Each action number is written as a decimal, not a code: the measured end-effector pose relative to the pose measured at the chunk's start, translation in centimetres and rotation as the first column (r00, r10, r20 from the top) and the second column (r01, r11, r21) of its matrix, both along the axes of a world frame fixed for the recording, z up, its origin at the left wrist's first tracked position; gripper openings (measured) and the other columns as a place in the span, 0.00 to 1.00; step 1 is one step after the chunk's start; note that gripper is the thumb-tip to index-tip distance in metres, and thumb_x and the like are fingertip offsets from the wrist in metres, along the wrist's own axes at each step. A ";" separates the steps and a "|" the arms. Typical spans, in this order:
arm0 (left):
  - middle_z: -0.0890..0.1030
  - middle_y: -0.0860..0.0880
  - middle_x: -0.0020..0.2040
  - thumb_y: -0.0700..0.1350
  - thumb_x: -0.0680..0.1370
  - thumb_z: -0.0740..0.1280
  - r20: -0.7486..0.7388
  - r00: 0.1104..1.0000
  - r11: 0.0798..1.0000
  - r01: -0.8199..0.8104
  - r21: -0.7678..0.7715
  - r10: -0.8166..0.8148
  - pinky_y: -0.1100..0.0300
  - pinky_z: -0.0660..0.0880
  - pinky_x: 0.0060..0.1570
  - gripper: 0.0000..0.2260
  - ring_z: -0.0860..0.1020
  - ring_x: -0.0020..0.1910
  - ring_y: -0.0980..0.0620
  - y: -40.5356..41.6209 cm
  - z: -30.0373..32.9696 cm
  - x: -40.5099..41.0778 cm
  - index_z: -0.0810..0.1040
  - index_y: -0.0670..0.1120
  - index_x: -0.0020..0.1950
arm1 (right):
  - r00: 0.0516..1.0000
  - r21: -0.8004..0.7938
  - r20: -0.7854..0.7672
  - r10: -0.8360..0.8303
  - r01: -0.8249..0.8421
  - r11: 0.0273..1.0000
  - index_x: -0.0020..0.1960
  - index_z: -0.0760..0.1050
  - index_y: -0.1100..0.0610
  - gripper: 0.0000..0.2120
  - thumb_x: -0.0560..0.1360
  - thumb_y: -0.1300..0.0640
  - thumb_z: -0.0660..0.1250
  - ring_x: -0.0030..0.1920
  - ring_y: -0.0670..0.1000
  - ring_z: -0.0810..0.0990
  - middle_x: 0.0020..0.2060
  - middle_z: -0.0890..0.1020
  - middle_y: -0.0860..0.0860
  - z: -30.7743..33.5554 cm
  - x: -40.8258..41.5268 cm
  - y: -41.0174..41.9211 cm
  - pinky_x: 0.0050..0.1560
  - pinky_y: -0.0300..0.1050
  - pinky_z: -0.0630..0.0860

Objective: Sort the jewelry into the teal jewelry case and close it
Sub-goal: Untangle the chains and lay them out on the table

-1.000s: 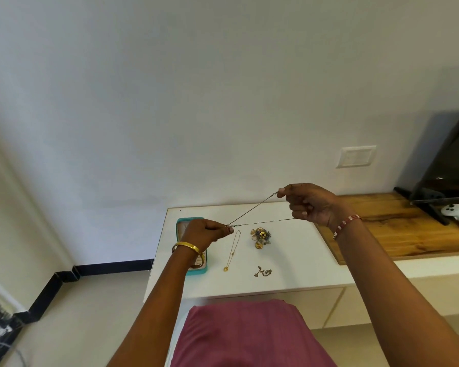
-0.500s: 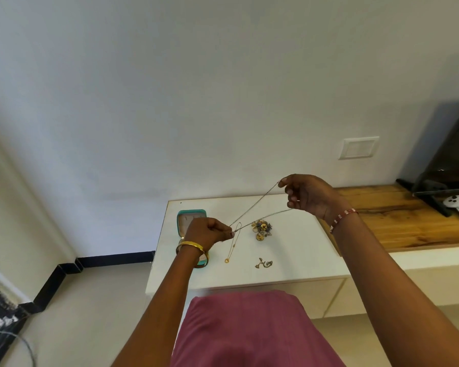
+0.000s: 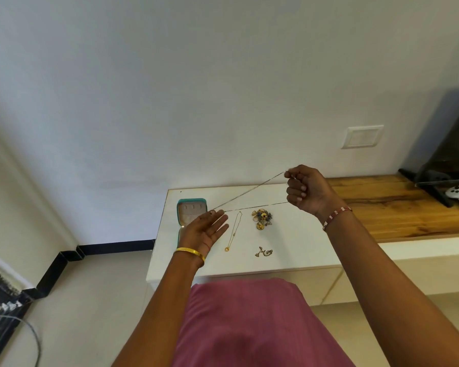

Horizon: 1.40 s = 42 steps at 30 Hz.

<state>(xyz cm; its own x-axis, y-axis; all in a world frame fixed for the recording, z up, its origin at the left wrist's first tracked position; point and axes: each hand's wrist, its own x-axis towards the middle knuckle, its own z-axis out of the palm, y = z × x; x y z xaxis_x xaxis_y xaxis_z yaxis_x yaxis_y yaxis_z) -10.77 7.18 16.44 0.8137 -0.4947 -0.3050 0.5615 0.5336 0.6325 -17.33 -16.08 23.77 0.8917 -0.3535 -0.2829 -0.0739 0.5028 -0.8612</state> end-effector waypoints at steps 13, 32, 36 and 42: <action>0.69 0.52 0.22 0.43 0.76 0.58 -0.111 0.994 0.995 -0.004 -0.098 -0.007 0.63 0.74 0.34 0.08 0.71 0.23 0.56 0.4 -1.9 0.8 0.75 0.44 0.42 | 0.999 0.144 0.015 -0.048 0.045 0.989 0.37 0.72 0.59 0.10 0.76 0.61 0.58 0.23 0.49 0.74 0.23 0.76 0.51 -1.5 0.9 0.8 0.34 0.41 0.80; 0.77 0.47 0.35 0.39 0.78 0.59 -0.097 0.988 0.921 -0.078 0.381 0.123 0.58 0.74 0.42 0.06 0.77 0.39 0.51 -0.3 -7.6 1.0 0.75 0.40 0.49 | 0.990 -0.349 -0.139 -0.021 -0.029 0.937 0.42 0.77 0.61 0.06 0.75 0.65 0.63 0.35 0.52 0.77 0.35 0.78 0.54 -5.6 5.0 -0.8 0.42 0.44 0.78; 0.75 0.46 0.38 0.39 0.78 0.60 -0.154 0.972 0.889 -0.091 0.448 0.176 0.58 0.74 0.42 0.09 0.75 0.39 0.51 -0.9 -9.4 1.4 0.75 0.38 0.56 | 0.983 -0.433 -0.185 0.018 -0.098 0.896 0.41 0.76 0.60 0.06 0.76 0.64 0.63 0.35 0.52 0.77 0.35 0.78 0.55 -6.8 6.5 -0.6 0.40 0.43 0.77; 0.76 0.45 0.37 0.36 0.76 0.63 -0.160 0.964 0.851 -0.100 0.516 0.210 0.59 0.77 0.40 0.11 0.75 0.36 0.51 -2.4 -12.1 2.0 0.76 0.36 0.57 | 0.971 -0.455 -0.224 -0.085 -0.028 0.890 0.38 0.75 0.62 0.08 0.75 0.67 0.63 0.27 0.49 0.75 0.32 0.76 0.57 -9.5 9.8 -1.5 0.27 0.37 0.75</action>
